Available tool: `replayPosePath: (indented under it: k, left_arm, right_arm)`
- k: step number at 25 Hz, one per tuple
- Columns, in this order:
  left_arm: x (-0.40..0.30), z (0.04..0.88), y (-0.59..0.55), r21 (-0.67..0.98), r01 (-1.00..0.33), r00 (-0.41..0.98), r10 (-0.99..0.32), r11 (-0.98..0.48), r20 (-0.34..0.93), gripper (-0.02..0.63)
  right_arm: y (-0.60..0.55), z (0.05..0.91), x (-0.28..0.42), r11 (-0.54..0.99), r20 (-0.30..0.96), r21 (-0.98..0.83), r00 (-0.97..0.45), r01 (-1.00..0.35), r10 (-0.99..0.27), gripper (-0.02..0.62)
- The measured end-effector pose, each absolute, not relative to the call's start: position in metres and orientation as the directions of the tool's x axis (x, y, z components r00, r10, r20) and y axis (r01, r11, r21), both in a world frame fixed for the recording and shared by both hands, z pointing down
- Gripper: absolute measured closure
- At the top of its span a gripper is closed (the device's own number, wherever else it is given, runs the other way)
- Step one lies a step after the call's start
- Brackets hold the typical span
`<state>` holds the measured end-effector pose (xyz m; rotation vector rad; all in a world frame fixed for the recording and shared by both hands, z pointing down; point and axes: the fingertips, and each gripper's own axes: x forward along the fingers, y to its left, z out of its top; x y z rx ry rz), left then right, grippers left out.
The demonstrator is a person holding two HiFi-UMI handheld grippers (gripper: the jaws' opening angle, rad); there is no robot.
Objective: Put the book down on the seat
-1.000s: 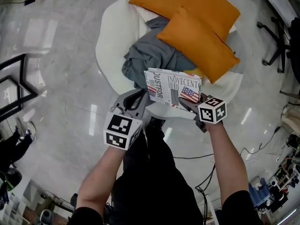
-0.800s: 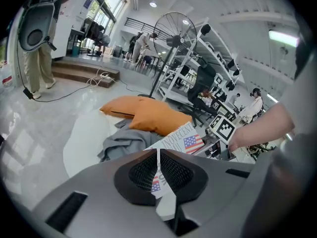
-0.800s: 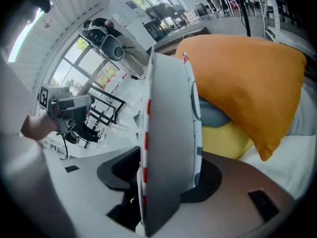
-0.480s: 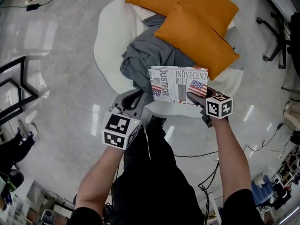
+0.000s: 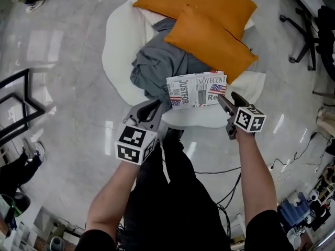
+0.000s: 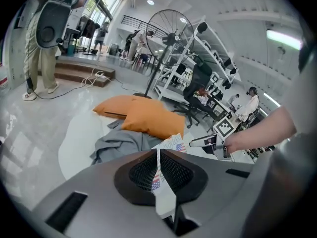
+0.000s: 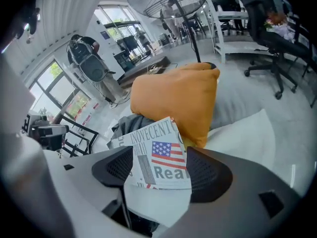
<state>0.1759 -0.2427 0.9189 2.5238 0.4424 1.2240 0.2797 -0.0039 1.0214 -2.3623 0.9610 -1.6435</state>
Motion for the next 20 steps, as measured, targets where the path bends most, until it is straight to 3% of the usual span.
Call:
replayPosePath:
  k: [5, 12, 20]
  left_arm:
    - [0.19, 0.854, -0.241, 0.369, 0.153, 0.618, 0.381, -0.917, 0.688, 0.588]
    - [0.197, 0.728, -0.242, 0.324, 0.177, 0.657, 0.357, -0.929, 0.664, 0.588]
    - [0.175, 0.615, -0.227, 0.258, 0.23, 0.679, 0.344, -0.938, 0.648, 0.588]
  right_arm:
    - [0.008, 0.981, 0.257, -0.805, 0.805, -0.422, 0.235, -0.417, -0.545, 0.256]
    - [-0.029, 0.884, 0.204, -0.734, 0.717, -0.556, 0.222, -0.391, -0.661, 0.269]
    - [-0.048, 0.743, 0.184, -0.63, 0.543, -0.645, 0.32, -0.434, -0.776, 0.405]
